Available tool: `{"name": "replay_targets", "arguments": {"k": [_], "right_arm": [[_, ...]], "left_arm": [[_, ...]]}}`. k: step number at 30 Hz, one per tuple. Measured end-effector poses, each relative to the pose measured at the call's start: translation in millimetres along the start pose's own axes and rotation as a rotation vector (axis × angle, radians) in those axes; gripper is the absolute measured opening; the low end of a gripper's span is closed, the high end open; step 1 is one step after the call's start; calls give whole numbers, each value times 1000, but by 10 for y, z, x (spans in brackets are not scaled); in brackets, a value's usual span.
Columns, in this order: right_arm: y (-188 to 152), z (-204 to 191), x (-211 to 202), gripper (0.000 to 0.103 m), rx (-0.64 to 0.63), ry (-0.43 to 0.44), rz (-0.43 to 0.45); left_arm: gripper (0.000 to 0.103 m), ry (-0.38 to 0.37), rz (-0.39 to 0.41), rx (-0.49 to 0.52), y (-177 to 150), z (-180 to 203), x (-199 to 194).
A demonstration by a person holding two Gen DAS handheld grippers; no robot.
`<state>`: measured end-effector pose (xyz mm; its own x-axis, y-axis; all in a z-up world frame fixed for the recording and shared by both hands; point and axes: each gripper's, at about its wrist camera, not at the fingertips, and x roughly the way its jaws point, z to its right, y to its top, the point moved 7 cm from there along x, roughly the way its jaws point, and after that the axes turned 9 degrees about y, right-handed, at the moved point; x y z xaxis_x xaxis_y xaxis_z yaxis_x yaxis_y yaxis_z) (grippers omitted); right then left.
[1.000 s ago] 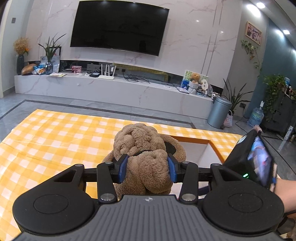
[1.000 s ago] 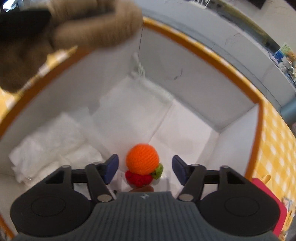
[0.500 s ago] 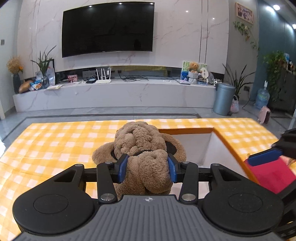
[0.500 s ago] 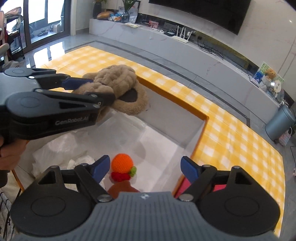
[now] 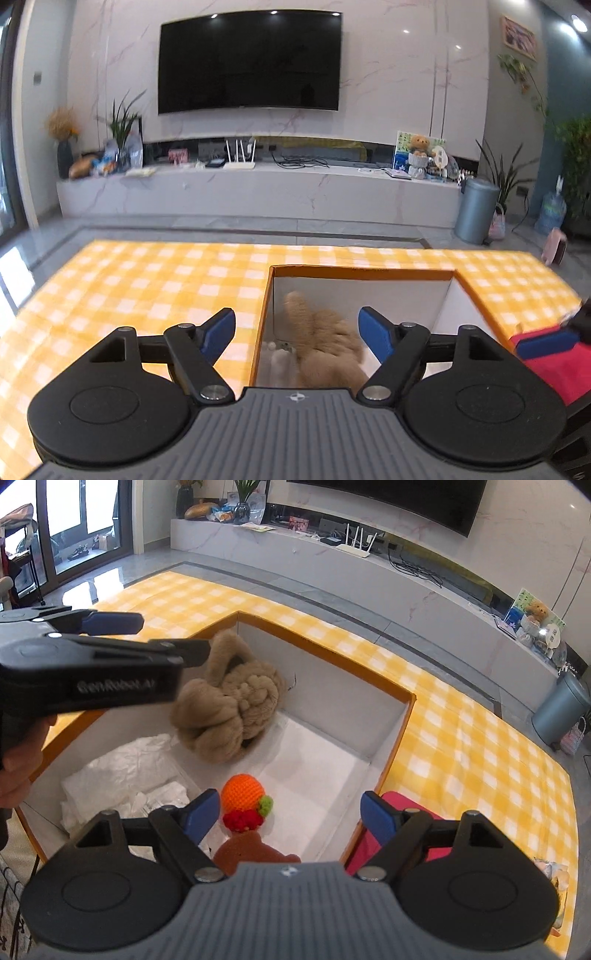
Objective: Organize soft objects
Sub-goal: 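Lower the brown plush dog into the bin and open the left gripper, then move both open grippers back toward the pink knitted piece and bib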
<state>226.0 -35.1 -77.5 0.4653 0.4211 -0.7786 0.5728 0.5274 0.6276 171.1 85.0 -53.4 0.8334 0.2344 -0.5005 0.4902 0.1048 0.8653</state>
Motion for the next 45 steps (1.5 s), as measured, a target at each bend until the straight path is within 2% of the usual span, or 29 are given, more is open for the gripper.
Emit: {"name": "replay_targets", "arguments": {"k": [4, 11, 13, 16, 21, 25, 28, 34, 41, 43, 45], "right_arm": [[31, -4, -76, 82, 20, 4, 46], [85, 82, -400, 82, 69, -22, 143], [85, 138, -502, 82, 74, -35, 161], [54, 243, -664, 82, 89, -46, 182], [-81, 527, -977, 83, 98, -106, 223], [-249, 890, -1254, 84, 160, -159, 263], [-409, 1159, -1436, 84, 213, -189, 293], [-762, 1583, -1604, 84, 281, -222, 311], [-1210, 1865, -1534, 85, 350, -213, 310], [-1348, 1924, -1489, 85, 383, -204, 313], [-1488, 2008, -1423, 85, 433, -191, 304]], "left_arm": [[89, -15, -11, -48, 79, -47, -108], [89, -56, 1, -18, 201, 8, -347], [89, -92, -22, -11, 198, 78, -406], [89, -188, -57, 2, 188, 230, -502], [89, -238, -10, 62, 189, 448, -716], [89, -247, 28, 100, 144, 569, -839], [89, -209, 85, 121, 175, 676, -891], [88, -220, 60, 135, 151, 860, -981], [88, -229, -2, 194, 71, 1216, -994], [88, -236, 9, 249, 43, 1361, -1017], [88, -225, 27, 262, 29, 1492, -1027]]}}
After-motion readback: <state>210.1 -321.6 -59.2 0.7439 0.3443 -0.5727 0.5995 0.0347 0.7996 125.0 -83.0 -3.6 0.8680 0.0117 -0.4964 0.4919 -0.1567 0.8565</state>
